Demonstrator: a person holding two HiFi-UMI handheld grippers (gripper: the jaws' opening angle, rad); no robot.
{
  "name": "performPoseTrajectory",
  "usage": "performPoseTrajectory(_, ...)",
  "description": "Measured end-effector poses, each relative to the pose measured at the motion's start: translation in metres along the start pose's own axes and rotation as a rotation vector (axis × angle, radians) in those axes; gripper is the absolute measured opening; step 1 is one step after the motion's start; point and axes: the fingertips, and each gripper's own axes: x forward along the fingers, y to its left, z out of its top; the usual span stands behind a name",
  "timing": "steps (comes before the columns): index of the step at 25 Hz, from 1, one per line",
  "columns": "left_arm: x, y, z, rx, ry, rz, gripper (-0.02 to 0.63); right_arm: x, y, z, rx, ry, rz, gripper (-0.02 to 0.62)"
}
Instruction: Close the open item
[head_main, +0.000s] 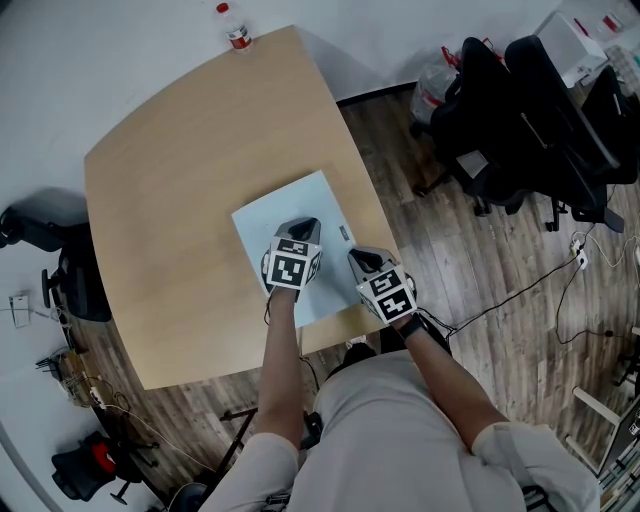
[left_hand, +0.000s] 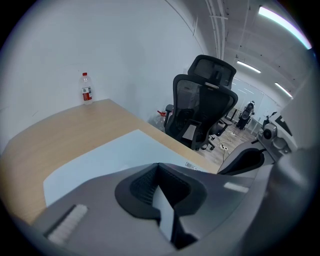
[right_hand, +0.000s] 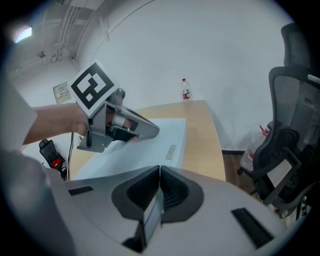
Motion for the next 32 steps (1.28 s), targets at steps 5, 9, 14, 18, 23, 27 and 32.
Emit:
performPoseTrajectory(5, 0.008, 0.003, -0.006, -0.018, 0.064, -0.008, 0.009, 0.003, 0.0, 0.001, -0.032, 0.016, 0.008, 0.014)
performPoseTrajectory(9, 0.011, 0.005, -0.008, -0.086, 0.098, -0.02, 0.009, 0.006, 0.0, 0.0, -0.053, 0.048, 0.007, 0.014)
performPoseTrajectory(14, 0.016, 0.003, -0.012, -0.045, 0.106, 0.022, 0.009, 0.007, -0.002, -0.002, -0.062, 0.08, -0.021, 0.014)
performPoseTrajectory(18, 0.019, 0.004, -0.013, -0.024, 0.091, 0.035, 0.009, 0.008, -0.003, -0.004, -0.067, 0.086, -0.042, 0.014)
performPoseTrajectory(23, 0.009, 0.006, -0.002, -0.174, 0.047, 0.008, 0.009, 0.006, -0.004, -0.002, -0.02, 0.072, -0.06, 0.014)
performPoseTrajectory(27, -0.017, 0.007, 0.008, -0.22, -0.041, 0.029, 0.009, -0.013, -0.002, 0.01, -0.019, 0.005, -0.089, 0.015)
performPoseTrajectory(32, -0.07, -0.002, 0.017, -0.197, -0.152, 0.081, 0.009, -0.043, 0.005, 0.031, -0.035, -0.094, -0.113, 0.014)
